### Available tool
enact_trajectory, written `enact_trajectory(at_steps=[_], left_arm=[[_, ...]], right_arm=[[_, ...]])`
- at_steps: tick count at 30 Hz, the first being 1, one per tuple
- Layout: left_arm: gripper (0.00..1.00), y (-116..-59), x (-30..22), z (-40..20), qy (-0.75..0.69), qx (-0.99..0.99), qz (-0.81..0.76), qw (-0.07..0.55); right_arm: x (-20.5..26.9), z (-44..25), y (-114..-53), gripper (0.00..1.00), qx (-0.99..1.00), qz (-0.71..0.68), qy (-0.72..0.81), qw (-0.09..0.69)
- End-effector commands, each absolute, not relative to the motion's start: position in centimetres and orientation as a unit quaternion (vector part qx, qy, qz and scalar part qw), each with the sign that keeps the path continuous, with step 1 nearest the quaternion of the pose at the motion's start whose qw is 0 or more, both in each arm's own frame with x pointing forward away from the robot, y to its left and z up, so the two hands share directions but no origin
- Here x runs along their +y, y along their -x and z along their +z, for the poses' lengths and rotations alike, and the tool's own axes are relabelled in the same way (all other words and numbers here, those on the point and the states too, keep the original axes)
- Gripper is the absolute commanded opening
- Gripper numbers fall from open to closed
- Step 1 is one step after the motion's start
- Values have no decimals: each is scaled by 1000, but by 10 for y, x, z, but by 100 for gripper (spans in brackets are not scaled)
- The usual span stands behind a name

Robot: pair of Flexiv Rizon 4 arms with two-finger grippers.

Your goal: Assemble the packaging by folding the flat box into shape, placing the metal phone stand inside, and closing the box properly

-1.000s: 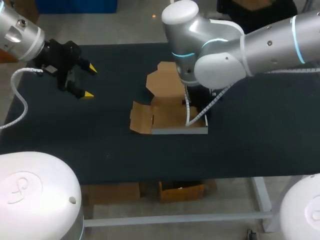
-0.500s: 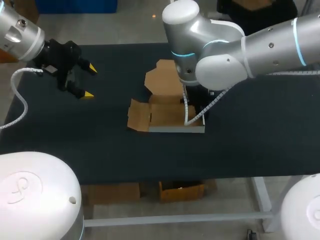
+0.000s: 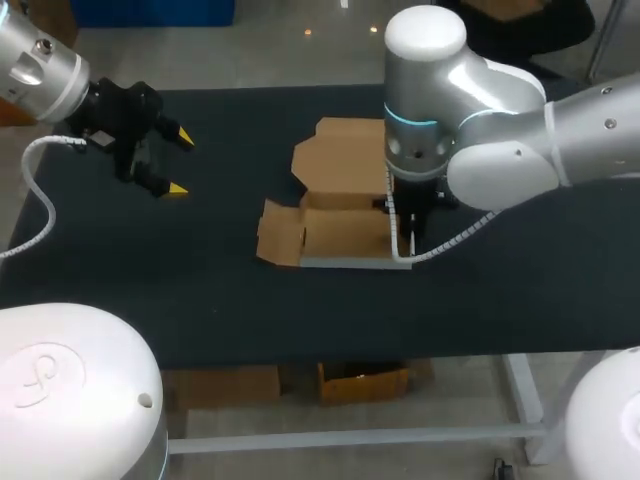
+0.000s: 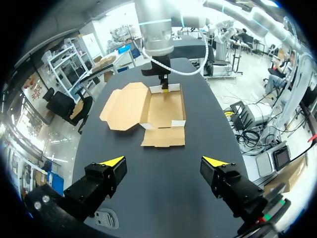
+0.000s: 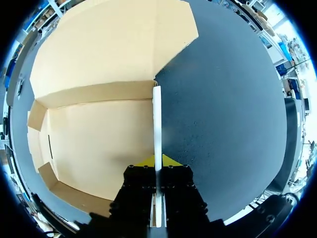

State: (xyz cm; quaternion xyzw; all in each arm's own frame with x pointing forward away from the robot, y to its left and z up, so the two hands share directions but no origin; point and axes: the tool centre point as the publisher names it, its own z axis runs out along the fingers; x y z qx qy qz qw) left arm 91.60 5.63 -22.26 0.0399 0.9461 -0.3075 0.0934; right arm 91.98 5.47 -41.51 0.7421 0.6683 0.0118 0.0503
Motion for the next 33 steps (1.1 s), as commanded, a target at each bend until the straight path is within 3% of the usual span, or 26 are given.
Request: enact_trajectory(at_steps=[1, 33], left_arm=[[100, -916, 56, -222, -40, 946, -307, 93], [100, -916, 56, -222, -40, 946, -307, 93]], right_arm=[[51, -417, -920, 0, 675, 41, -737, 18], [62, -419, -921, 0, 672, 4, -741, 18]])
